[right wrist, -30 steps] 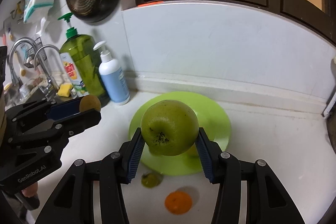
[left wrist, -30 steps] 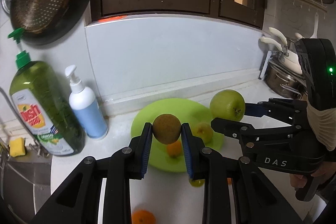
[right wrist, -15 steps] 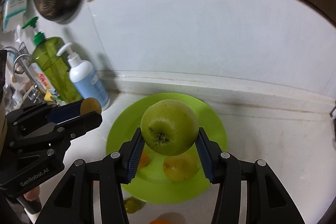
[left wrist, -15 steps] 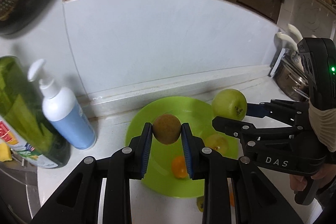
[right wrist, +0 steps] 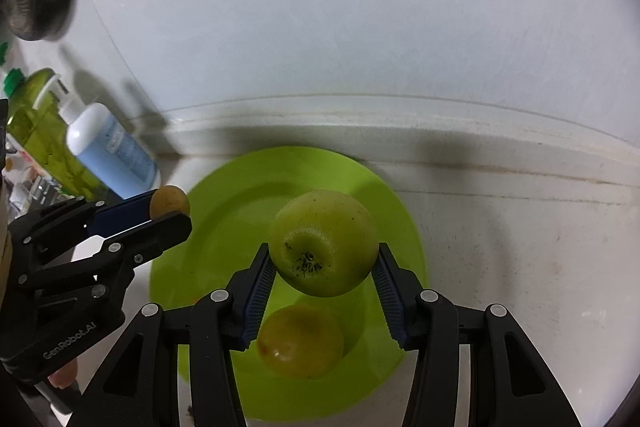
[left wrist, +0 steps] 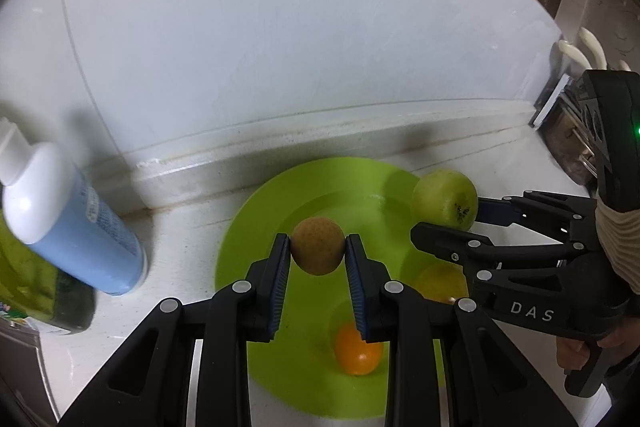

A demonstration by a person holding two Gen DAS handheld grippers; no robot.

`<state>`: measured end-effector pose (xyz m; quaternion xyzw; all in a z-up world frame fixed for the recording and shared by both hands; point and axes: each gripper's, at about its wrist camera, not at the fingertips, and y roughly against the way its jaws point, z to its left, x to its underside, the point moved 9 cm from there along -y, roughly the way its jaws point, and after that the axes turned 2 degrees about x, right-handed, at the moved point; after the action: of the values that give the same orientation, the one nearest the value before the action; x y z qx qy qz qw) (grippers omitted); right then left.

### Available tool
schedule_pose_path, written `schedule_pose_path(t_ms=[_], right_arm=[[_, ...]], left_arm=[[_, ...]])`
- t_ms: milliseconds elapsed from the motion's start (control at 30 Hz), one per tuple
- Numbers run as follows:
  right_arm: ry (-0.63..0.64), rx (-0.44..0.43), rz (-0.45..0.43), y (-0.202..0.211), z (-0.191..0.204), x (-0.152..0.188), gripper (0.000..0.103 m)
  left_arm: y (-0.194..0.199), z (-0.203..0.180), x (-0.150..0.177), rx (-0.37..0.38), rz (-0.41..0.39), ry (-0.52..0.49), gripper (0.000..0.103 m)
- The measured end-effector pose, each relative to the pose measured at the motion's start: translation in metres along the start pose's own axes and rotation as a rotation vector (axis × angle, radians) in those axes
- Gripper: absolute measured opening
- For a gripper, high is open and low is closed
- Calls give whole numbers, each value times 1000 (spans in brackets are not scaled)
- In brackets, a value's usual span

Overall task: Organize fruits
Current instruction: 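Carry the kiwi in the left tool while the right tool carries the green apple over the plate, then open the left tool dropping the kiwi while the right tool releases the apple onto the plate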

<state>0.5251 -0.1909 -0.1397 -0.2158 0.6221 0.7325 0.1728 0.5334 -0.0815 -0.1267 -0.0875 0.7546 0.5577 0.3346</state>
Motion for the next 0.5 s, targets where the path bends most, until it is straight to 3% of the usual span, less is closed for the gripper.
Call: schedule_pose_path(t_ms=[200,500], right_arm=[[-7,-6,45,-15,-4,5,50],[1,-3,78,-24,-5,12,50]], left_arm=[[-20,-2,8,3,64,5,28],[-28,-8,11,-9,90,-4,28]])
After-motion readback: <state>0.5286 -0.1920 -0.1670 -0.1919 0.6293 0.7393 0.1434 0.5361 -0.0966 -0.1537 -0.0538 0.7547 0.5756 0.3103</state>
